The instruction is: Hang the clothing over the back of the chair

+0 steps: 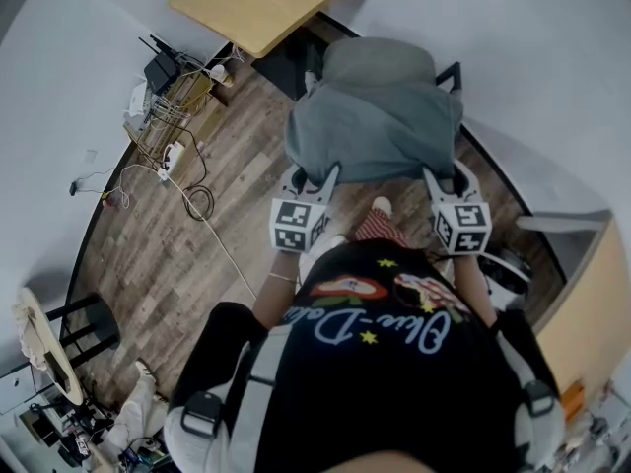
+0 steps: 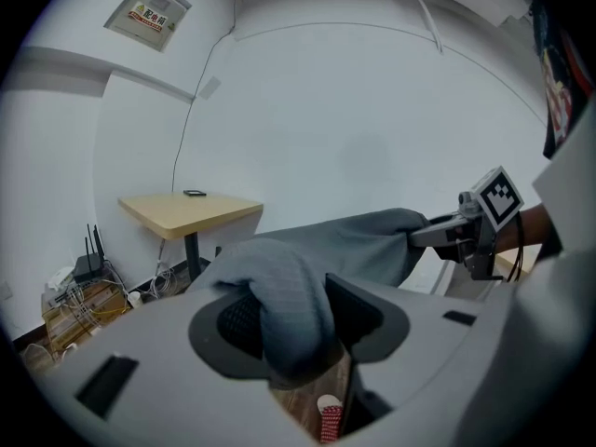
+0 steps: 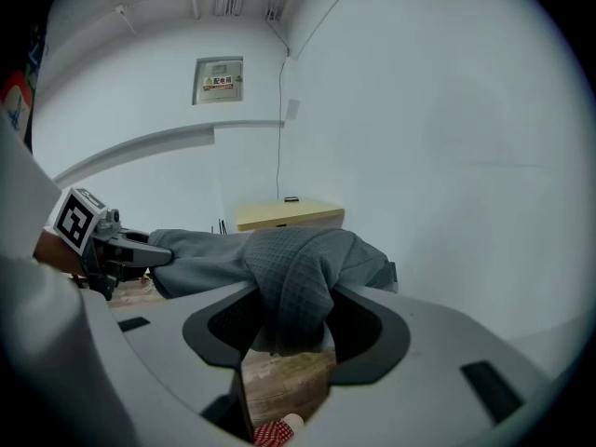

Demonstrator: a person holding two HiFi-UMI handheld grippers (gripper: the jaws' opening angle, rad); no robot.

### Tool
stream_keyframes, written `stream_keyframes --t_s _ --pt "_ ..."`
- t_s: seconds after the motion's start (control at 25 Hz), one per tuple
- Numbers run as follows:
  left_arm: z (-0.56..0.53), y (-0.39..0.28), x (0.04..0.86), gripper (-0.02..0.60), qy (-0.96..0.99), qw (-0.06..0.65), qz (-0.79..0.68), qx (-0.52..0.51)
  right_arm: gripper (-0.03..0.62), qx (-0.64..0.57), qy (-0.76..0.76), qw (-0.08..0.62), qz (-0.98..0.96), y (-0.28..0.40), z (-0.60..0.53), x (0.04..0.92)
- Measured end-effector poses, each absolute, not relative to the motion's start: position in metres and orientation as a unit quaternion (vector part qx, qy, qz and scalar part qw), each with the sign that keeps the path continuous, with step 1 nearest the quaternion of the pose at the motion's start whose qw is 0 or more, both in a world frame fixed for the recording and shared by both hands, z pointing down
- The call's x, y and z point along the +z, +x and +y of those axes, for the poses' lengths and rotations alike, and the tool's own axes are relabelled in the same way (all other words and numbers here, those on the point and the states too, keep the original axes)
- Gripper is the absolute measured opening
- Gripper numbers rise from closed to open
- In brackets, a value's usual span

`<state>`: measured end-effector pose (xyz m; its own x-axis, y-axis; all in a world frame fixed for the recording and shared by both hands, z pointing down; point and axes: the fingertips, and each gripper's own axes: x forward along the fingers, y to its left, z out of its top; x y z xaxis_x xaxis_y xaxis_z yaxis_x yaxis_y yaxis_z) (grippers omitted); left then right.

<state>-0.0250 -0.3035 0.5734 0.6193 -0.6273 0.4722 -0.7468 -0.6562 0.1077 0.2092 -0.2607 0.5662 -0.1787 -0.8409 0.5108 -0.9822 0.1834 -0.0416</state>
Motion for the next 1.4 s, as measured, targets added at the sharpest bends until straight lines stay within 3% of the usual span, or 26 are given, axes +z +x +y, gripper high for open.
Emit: stream_keyframes --t_s 0.4,0.52,0.64,0.72,0.84,1.4 --pt "-0.292 -0.047 0.583 0.164 0.876 0.179 -0.389 0.220 0.204 0.191 0.610 0.187 -0.746 0.206 -0.251 0.557" --pt "-0.293 -0.046 0.582 0.194 0.875 0.189 -0.388 0.220 0.203 0.183 0.618 0.188 -0.741 0.209 -0.247 0.552" --pt "-0.298 -0.042 0.579 0.251 0.874 0.203 -0.383 0.222 0.204 0.171 0.630 0.180 -0.736 0.214 -0.246 0.542" --pt "-0.302 -0.039 0.581 0.342 0.871 0.217 -0.374 0.233 0.204 0.164 0.636 0.170 -0.734 0.216 -0.249 0.533" --pt "-0.306 -0.034 0.582 0.408 0.868 0.241 -0.366 0.234 0.204 0.148 0.633 0.164 -0.742 0.210 -0.257 0.521" --pt "-0.298 -0.070 0.585 0.430 0.829 0.262 -0.420 0.261 0.202 0.142 0.605 0.195 -0.758 0.196 -0.302 0.540"
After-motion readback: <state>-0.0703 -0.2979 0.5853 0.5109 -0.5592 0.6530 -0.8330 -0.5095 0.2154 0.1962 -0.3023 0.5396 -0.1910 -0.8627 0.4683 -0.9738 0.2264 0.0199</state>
